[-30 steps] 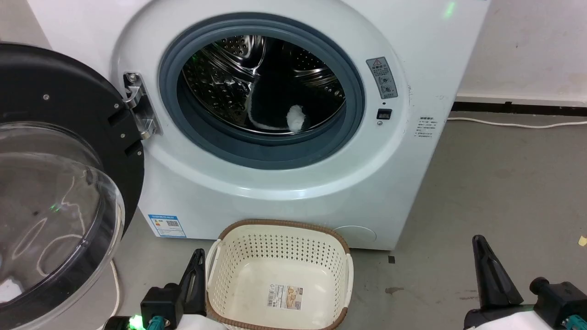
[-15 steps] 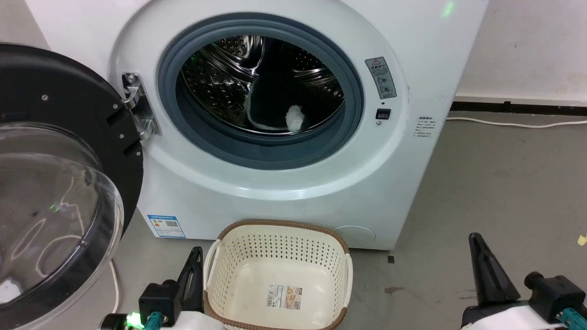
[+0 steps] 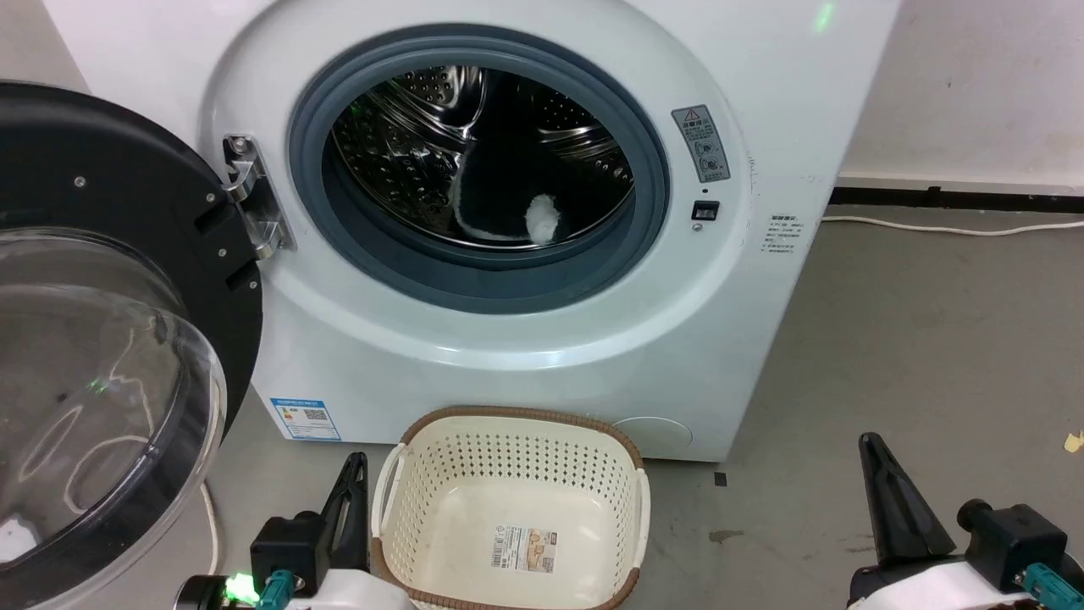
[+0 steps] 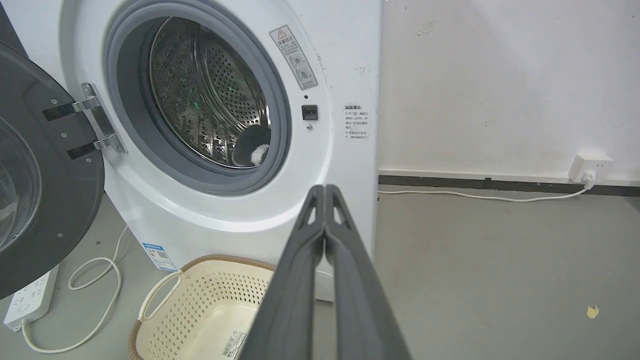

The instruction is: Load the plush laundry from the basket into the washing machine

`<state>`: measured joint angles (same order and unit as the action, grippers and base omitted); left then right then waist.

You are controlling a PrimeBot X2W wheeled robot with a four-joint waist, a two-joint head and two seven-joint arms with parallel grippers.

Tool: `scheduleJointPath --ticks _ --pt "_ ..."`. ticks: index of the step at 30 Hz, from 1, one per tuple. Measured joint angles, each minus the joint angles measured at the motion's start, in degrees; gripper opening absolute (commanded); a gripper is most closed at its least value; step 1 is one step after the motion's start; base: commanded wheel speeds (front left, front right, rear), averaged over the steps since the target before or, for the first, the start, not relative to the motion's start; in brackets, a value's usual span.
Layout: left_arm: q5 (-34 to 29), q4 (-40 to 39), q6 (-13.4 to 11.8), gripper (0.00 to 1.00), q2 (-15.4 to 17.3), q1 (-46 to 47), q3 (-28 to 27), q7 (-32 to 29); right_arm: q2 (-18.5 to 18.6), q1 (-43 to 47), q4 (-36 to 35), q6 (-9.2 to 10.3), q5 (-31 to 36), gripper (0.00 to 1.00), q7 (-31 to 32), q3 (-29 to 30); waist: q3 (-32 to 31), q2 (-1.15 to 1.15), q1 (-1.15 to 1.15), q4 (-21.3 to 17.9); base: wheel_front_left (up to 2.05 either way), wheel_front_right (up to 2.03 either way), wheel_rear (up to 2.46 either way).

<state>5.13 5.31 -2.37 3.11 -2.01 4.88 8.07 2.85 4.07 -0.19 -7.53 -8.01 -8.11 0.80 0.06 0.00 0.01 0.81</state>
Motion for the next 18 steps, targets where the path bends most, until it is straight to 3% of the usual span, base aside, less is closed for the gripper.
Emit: scheduleJointPath --ticks 18 --pt "-1.23 -1.24 0.53 0.00 -0.04 0.57 -1.21 -2.01 0.00 -1.10 0.01 0.00 1.83 0.00 2.00 -0.18 -0.01 0.00 0.00 -0.21 0.00 0.00 0.00"
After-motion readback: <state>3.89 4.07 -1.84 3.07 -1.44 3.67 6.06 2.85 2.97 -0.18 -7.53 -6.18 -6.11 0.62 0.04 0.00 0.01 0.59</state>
